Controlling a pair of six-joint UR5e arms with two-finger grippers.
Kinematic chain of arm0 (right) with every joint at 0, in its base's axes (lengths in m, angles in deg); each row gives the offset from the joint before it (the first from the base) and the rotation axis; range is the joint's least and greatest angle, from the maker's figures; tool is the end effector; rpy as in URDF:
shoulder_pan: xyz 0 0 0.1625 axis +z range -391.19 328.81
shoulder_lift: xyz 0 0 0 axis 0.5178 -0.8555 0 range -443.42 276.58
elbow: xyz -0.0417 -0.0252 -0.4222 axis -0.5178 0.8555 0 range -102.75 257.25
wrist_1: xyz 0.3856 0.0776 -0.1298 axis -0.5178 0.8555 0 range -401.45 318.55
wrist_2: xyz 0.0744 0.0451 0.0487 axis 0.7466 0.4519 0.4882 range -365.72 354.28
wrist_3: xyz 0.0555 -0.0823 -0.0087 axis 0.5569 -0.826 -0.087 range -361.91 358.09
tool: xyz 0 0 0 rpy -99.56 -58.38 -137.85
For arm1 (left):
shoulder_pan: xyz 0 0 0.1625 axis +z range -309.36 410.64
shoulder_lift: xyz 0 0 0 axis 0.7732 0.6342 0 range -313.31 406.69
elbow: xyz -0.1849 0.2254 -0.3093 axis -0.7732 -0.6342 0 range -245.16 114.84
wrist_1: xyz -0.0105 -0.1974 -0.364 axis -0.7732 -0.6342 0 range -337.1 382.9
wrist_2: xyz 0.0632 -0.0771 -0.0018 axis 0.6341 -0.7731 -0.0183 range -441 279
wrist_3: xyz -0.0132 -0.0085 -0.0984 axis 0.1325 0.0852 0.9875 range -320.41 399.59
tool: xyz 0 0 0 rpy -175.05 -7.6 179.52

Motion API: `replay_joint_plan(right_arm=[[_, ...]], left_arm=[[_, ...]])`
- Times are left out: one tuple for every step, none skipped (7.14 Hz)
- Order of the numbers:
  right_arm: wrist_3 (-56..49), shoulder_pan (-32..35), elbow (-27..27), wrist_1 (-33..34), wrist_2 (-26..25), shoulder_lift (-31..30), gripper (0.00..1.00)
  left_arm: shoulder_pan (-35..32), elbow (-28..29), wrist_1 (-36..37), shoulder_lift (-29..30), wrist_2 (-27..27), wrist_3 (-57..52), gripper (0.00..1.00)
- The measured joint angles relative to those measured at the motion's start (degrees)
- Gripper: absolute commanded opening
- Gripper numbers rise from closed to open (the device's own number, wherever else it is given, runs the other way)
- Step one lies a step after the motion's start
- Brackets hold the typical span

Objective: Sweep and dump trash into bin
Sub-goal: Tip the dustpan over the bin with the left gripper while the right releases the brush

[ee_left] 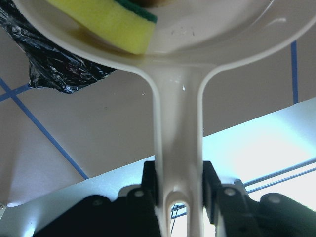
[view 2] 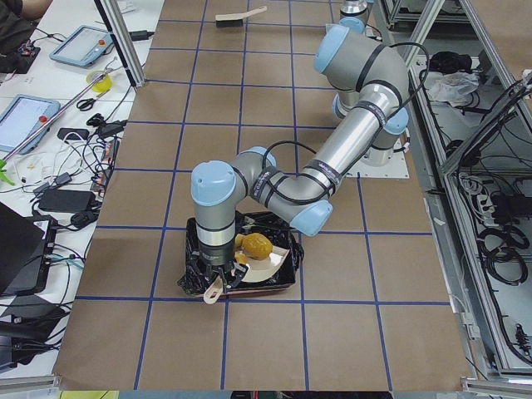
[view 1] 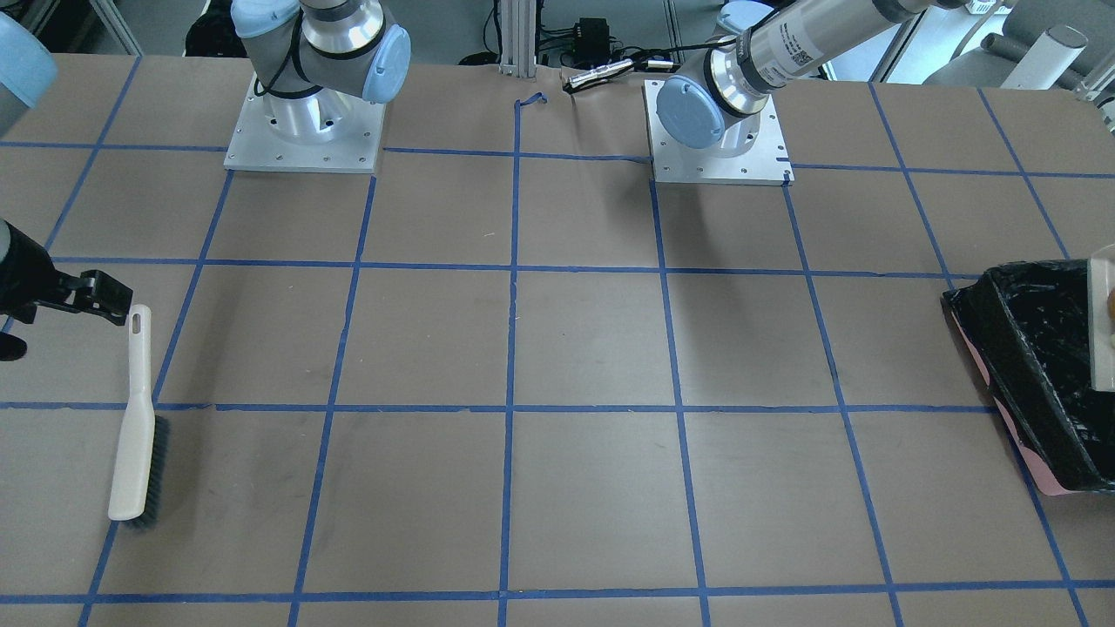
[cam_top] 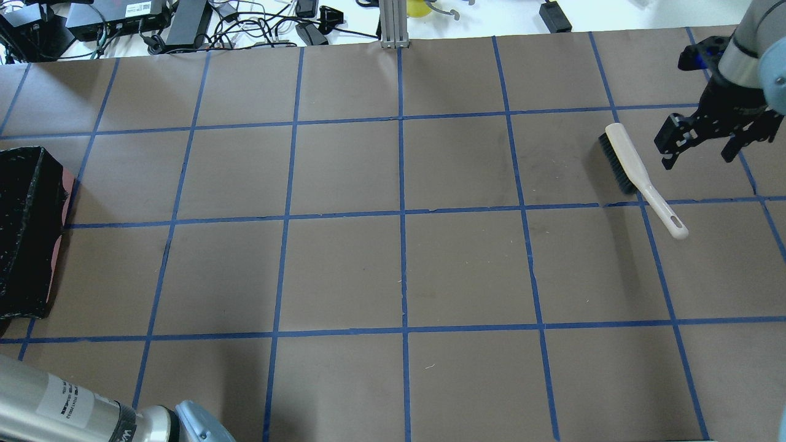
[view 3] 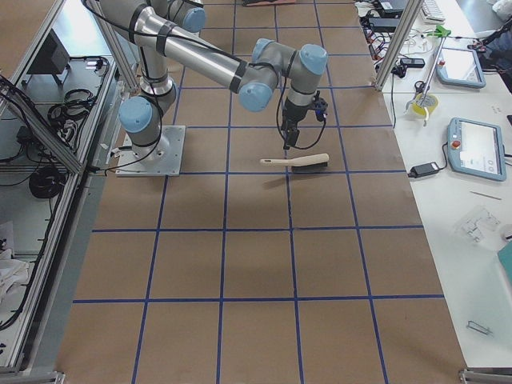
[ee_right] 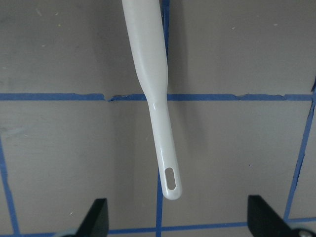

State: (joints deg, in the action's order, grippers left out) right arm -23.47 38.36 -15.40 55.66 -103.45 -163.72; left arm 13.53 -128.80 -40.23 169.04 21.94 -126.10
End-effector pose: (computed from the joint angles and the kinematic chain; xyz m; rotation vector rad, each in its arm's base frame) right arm -0.0782 -0.5524 0.3901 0.0385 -3.0416 -0.2036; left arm 0.5273 -0.5382 0.4255 2.3277 1.6175 0.4757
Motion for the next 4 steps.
replay_joint_plan(right_arm=[[0.3, 0.2, 3.5, -4.4, 2.2, -2.6, 1.00], [1.8, 1.0, 6.2, -8.6, 3.7, -4.8, 1.00], [6.1, 3.7, 8.1, -12.3, 4.5, -6.4, 1.00], [12.9, 8.2, 8.9, -14.1, 4.7, -7.2, 1.00]], left_arm=[[-0.2, -1.7, 0.9, -1.3, 0.7, 0.2, 0.00], [-0.7, -3.8, 2.2, -2.6, 1.7, 0.8, 0.00], [-1.0, -6.5, 5.1, -3.8, 2.8, 1.6, 0.00], [-1.2, -9.8, 9.0, -4.9, 3.5, 1.9, 0.00]])
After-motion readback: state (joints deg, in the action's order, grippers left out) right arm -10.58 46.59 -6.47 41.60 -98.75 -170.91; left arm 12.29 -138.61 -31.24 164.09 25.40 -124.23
